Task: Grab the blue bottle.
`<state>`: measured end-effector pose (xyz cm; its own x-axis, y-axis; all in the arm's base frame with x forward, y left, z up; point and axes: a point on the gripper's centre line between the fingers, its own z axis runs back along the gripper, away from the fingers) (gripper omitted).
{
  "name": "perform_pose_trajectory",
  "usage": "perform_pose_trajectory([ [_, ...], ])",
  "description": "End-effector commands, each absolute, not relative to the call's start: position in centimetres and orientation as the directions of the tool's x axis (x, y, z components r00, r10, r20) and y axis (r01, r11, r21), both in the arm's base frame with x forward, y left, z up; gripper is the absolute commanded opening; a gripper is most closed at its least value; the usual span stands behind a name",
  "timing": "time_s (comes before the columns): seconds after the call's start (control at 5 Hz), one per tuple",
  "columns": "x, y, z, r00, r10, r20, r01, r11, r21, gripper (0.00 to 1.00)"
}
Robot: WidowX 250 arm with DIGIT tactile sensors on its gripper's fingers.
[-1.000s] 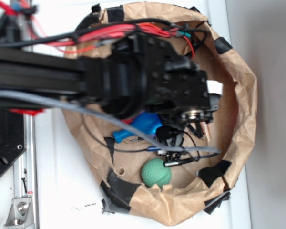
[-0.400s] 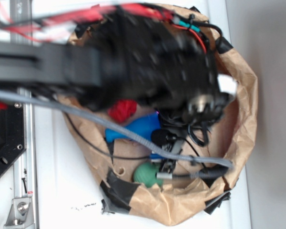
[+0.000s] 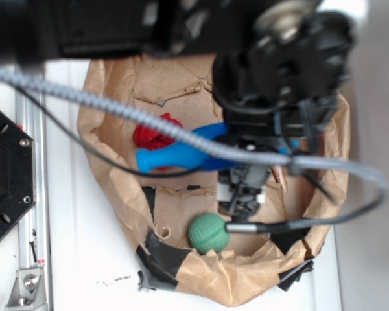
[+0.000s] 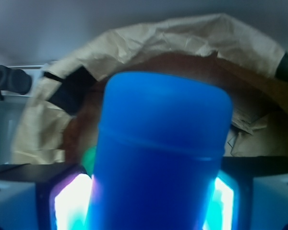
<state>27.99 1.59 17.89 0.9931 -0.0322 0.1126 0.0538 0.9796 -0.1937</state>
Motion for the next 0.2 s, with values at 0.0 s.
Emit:
perform_pose_trajectory([
  [0.0, 27.55, 2.29, 18.77, 0.991, -0.033, 0.128, 0.039, 0.998, -0.05, 0.0],
])
